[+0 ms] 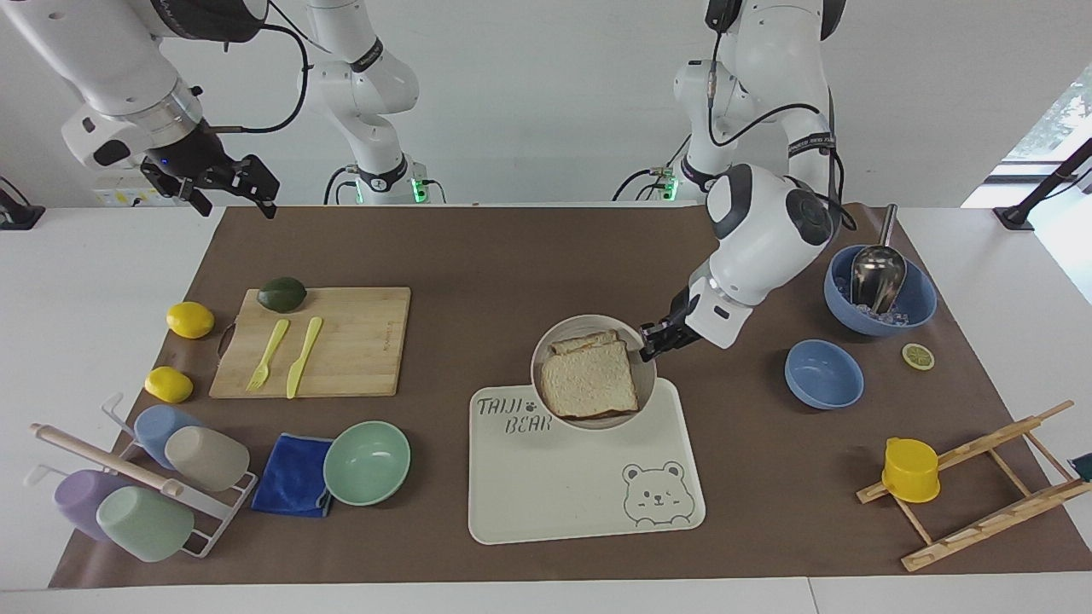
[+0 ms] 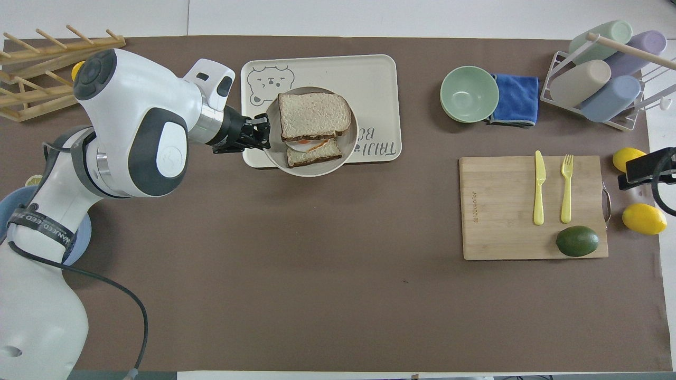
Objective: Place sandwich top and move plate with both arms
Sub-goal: 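Slide the plate onto the white bear tray with the left gripper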
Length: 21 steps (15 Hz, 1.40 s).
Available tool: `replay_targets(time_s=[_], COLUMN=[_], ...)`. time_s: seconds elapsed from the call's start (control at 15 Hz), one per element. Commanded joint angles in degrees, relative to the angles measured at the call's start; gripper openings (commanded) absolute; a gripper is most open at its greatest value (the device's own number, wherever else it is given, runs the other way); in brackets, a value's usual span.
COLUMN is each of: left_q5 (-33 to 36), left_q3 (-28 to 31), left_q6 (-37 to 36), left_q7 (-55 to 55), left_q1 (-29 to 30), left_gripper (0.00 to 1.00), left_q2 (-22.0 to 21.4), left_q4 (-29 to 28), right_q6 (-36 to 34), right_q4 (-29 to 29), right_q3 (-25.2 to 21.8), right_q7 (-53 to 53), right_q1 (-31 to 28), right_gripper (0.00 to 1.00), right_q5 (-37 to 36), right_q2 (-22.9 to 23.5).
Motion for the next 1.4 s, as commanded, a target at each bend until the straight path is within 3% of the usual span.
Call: replay_targets(time_s=[0.0,0.13,0.27,0.47,0.8,0.93,1.0,1.33], left_q5=[-1.54,-1.01,-0.92,-0.75,-0.48,-0.22,0.74,1.01], left_q3=[0.01,0.1,0.1,0.1,0.1,0.1,0.1,0.28], left_q6=[0.26,6.31,7.82,15.45,14.43,11.89,11.61,8.11], left_q7=[-0.52,-1.22,-1.22,-3.15,-2.8,-2.54,-2.54,-2.54], left_q1=[0.4,-1.52,-1.97,-3.99,-3.47,-2.95,-2.68,1.0], left_gripper=[0.0,0.0,0.0,0.0,0.0,0.73,1.0,1.0], left_q2=[6.63,8.23,8.05,7.09,6.38,6.3,6.3,2.53], left_q4=[7.72,7.29,5.45,-0.6,-1.59,-1.15,-0.98,-0.89], right_q6=[0.49,0.49,0.4,0.49,0.49,0.49,0.49,0.49], right_q4=[-0.32,-0.32,-0.32,-0.32,-0.32,-0.32,-0.32,-0.32], right_q3=[0.17,0.25,0.34,0.34,0.34,0.34,0.34,0.34], right_q7=[-1.54,-1.54,-1.54,-1.54,-1.54,-1.54,-1.54,-1.45], right_q1=[-0.3,-0.13,-0.21,-0.21,-0.21,-0.21,-0.21,-0.21], right_gripper=[1.0,1.0,1.0,1.0,1.0,1.0,1.0,1.0], right_q5=[0.01,0.01,0.01,0.01,0.01,0.01,0.01,0.01], right_q2=[-0.58,-0.58,-0.58,-0.58,-0.58,-0.58,-0.58,-0.58])
